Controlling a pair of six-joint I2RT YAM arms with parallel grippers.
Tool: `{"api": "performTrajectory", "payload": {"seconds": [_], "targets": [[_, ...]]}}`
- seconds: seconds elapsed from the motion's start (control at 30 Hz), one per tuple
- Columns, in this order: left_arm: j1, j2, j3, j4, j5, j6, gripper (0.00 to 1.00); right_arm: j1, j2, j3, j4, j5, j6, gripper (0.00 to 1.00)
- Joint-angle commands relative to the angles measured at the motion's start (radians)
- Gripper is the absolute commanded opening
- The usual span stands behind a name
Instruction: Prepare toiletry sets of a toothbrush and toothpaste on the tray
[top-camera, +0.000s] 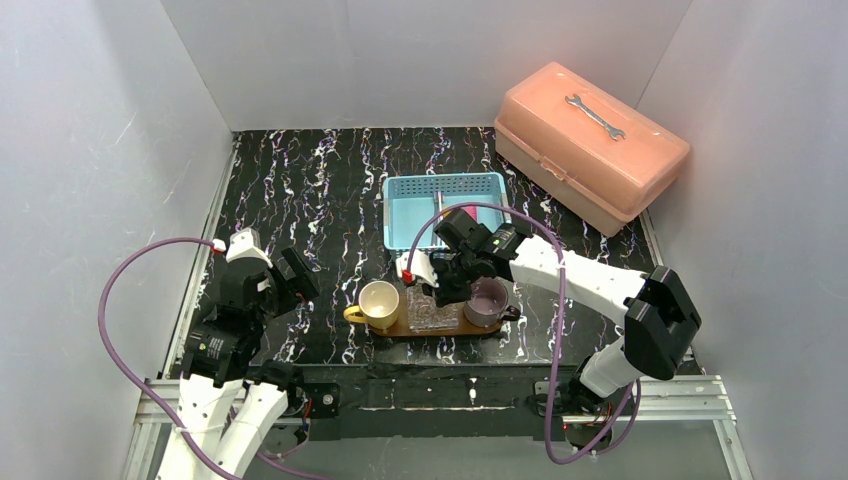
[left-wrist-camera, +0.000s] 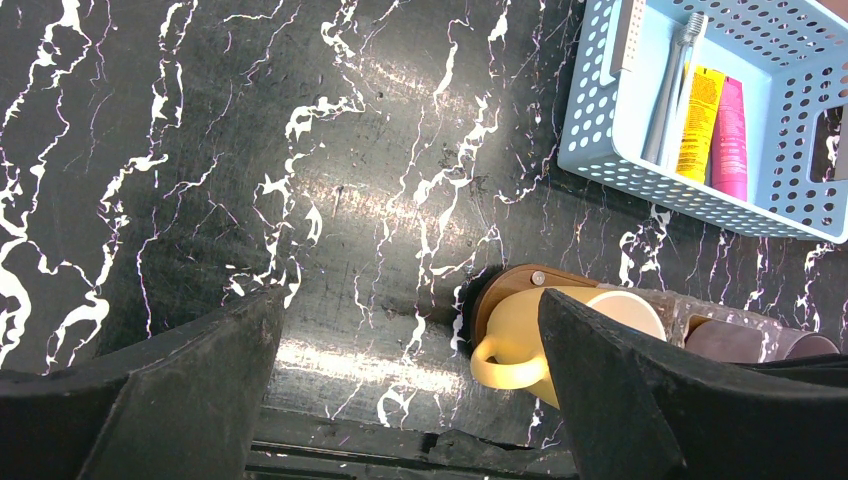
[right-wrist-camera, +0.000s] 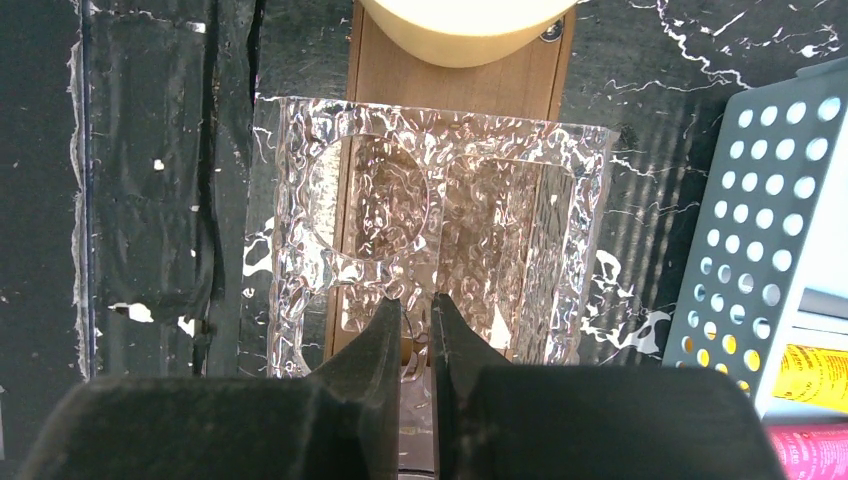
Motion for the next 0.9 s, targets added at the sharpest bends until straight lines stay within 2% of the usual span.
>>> {"api": "performTrajectory", "payload": {"seconds": [0.0, 0.17, 0.47, 0.87], "targets": [[0.000, 0.000, -0.012, 0.006, 0.001, 0.013, 0.98, 0.007, -0.006, -0.016, -0.006, -0.025, -0.006, 0.08], [0.000, -0.001, -0.012, 0.007, 0.000, 0.013, 0.98, 0.007, -0.007, -0.030, -0.001, -0.026, 0.004, 0.09], [0.000, -0.001, -0.012, 0.007, 0.000, 0.013, 0.98, 0.007, -0.017, -0.025, 0.005, 0.006, 0.013, 0.26], [0.001, -0.003, -0.012, 0.007, 0.000, 0.013, 0.98, 0.007, -0.045, 0.031, -0.019, 0.063, -0.002, 0.35]]}}
